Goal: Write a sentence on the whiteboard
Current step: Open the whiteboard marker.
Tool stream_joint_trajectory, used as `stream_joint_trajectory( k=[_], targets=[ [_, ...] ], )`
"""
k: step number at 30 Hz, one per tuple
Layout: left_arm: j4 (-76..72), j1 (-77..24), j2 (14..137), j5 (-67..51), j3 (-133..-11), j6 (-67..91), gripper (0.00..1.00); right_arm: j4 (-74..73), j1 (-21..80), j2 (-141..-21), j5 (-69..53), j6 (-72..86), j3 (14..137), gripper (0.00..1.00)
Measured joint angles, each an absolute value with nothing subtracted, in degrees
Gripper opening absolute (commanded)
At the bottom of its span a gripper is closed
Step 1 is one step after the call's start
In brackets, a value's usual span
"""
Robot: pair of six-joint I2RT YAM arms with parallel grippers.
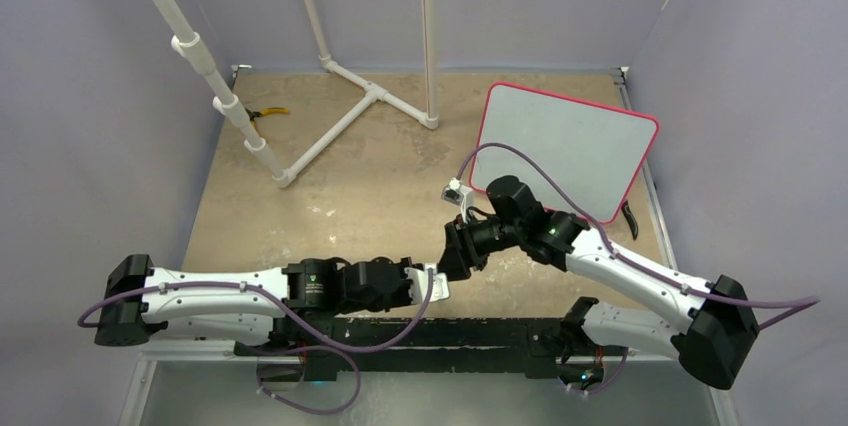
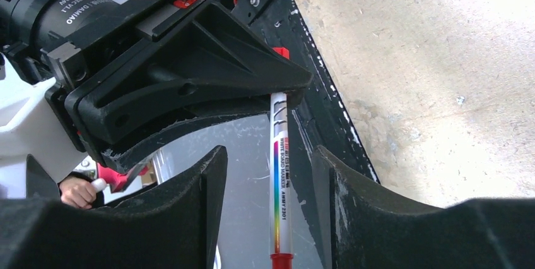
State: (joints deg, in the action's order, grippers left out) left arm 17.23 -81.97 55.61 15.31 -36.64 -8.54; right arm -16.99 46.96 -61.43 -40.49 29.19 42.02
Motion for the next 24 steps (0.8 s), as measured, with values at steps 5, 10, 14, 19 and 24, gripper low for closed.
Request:
stream_joint_trajectory(
  k=[5,10,14,19,24],
  targets=[
    [17.2,-79.0,56.0,11.9,-36.7,-7.4,0.0,-15.5,47.4,-61.4,-40.4,30.5,41.4,0.49],
    [16.8,-75.7,56.1,7.8,-36.9,-6.3,0.0,-15.1,47.7,-61.4,-40.0,30.7,41.4,0.49],
    [16.4,-73.9,56.1,5.0,-37.0,-5.3,0.0,-15.0,47.7,-61.0,-39.9,31.0,40.7,0.49],
    [15.8,-73.1,56.2,2.8,-37.1,-4.5,0.0,-14.5,47.9,-60.7,-39.4,31.5,40.7,0.49],
    [15.3,-73.1,56.9,0.9,-37.3,-3.5,0.0,-13.3,47.9,-60.2,-38.5,32.2,40.7,0.47]
  ],
)
